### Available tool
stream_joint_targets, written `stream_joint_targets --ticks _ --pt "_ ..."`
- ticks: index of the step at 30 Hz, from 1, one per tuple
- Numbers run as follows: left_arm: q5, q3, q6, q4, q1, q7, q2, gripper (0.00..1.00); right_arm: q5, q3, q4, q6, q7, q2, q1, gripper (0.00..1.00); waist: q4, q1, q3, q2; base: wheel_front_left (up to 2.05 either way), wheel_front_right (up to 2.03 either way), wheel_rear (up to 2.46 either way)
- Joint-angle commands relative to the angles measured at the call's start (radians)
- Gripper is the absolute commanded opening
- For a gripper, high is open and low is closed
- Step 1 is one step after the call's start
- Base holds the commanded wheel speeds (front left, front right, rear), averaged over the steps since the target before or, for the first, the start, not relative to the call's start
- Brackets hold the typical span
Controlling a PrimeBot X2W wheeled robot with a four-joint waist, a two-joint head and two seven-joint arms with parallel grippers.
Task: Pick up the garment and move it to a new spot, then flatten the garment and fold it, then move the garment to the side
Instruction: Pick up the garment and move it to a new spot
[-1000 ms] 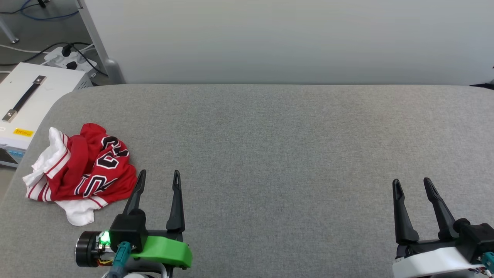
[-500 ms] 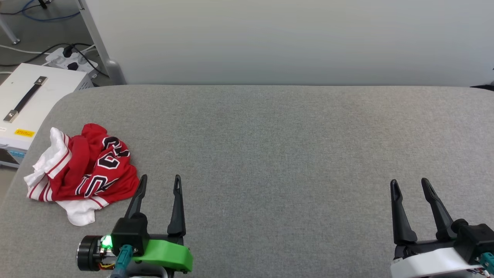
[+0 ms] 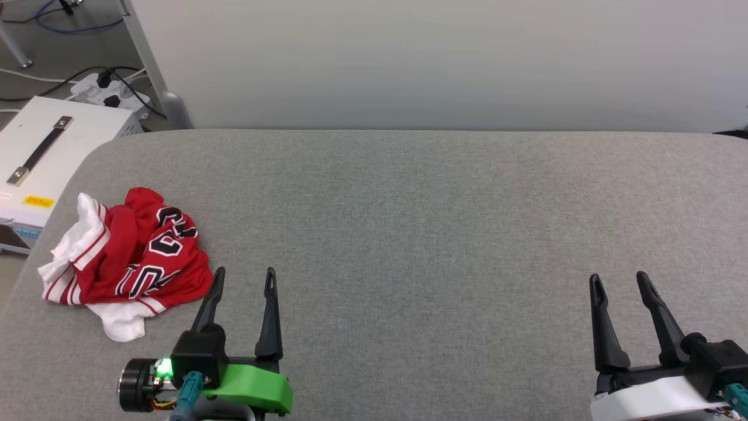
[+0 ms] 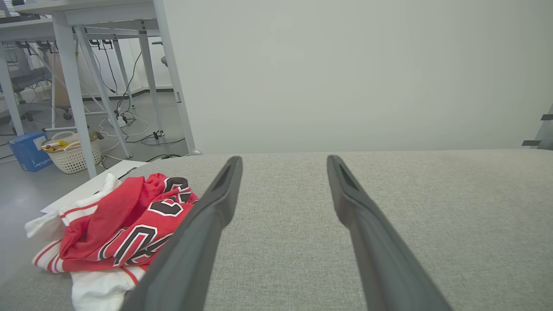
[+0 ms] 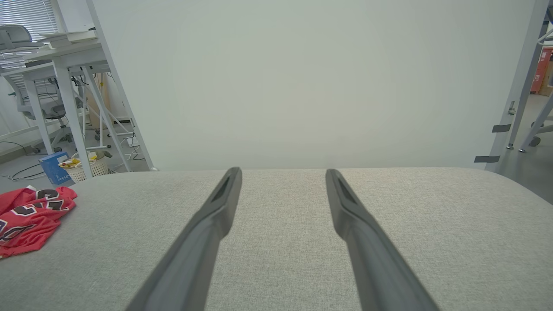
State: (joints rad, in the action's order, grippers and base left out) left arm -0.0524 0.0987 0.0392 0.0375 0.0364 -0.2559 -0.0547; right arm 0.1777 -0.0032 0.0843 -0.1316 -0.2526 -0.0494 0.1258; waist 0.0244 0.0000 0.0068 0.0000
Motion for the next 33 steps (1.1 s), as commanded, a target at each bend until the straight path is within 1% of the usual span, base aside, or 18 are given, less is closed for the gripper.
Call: stream_joint_targets --ticks 1,9,15,23,33 --pt "-0.006 0.003 0.004 0.003 0.01 -0.006 0.004 1.0 -0.008 0.001 -0.003 0.001 -0.009 -0.001 0.016 1.0 0.001 0.0 0.0 0.0 0.0 0.0 0.0" --pt "-0.007 -0.001 0.004 0.003 0.006 -0.006 0.005 1.0 -0.01 -0.002 -0.002 0.001 -0.009 -0.001 0.016 1.0 0.016 0.0 0.004 0.0 0.0 0.0 0.0" --pt "-0.01 -0.007 0.002 0.002 -0.001 -0.006 0.005 1.0 -0.011 -0.001 0.0 0.001 -0.009 -0.001 0.015 1.0 0.052 0.0 0.011 0.0 0.0 0.0 0.0" --pt "-0.021 -0.02 0.005 0.002 -0.007 -0.006 0.005 1.0 -0.016 0.006 0.003 0.001 -0.009 -0.001 0.009 1.0 0.129 0.0 0.025 0.0 0.0 0.0 0.0" --pt "-0.037 -0.031 0.014 0.003 -0.021 -0.006 0.005 1.0 -0.031 0.015 0.009 0.001 -0.009 -0.001 -0.003 1.0 0.258 0.0 0.052 0.0 0.0 0.0 0.0"
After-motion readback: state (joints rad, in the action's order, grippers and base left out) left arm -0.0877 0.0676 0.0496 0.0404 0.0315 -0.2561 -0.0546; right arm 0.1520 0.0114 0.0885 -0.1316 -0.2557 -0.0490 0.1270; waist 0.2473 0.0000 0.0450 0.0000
